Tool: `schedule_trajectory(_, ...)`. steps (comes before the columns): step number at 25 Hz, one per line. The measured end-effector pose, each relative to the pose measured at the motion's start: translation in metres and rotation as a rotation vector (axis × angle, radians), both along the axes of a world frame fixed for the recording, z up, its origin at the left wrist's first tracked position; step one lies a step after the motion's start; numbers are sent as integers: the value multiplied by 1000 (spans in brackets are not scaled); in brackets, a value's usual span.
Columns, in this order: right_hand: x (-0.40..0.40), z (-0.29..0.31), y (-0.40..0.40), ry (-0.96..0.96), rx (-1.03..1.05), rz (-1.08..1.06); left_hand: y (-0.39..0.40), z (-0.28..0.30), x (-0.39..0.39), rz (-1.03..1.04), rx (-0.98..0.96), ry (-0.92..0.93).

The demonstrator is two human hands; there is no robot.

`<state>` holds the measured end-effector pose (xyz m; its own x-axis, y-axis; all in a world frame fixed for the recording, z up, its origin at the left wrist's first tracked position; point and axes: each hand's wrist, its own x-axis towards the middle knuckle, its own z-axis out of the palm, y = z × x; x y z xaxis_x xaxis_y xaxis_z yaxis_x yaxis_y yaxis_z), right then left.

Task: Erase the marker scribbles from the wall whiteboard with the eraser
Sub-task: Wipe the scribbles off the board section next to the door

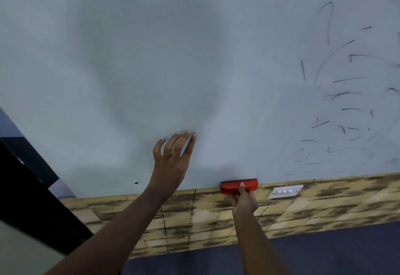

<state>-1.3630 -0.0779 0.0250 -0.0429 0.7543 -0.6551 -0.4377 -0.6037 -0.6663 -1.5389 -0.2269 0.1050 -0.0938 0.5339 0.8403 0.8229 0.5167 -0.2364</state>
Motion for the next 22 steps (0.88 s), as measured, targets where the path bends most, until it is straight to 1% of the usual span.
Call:
schedule_trajectory(2,9,-4,6,7,-19,42,16,11,8,-18,-29,31)
schedule_trajectory(4,20,-2,19,23,-11,35,28,16,17,-21,-44,17)
schedule_trajectory(7,41,11,48,91,72,-25,39,13,31,-10,-57,-37)
schedule_trajectory(9,50,23,66,127,140,-26,49,11,41,-7,-62,-45)
schedule_trajectory(11,48,37,70,149,161,-5,62,11,51,-4,-63,-49)
schedule_trajectory(15,46,38,74,170,127,48,88,14,73,8,-61,-88)
schedule_trajectory(18,57,18,88,157,52,50,97,17,80,6,-53,-95)
schedule_trajectory(22,72,-10,91,143,-53,64,98,21,76,-45,-16,-80)
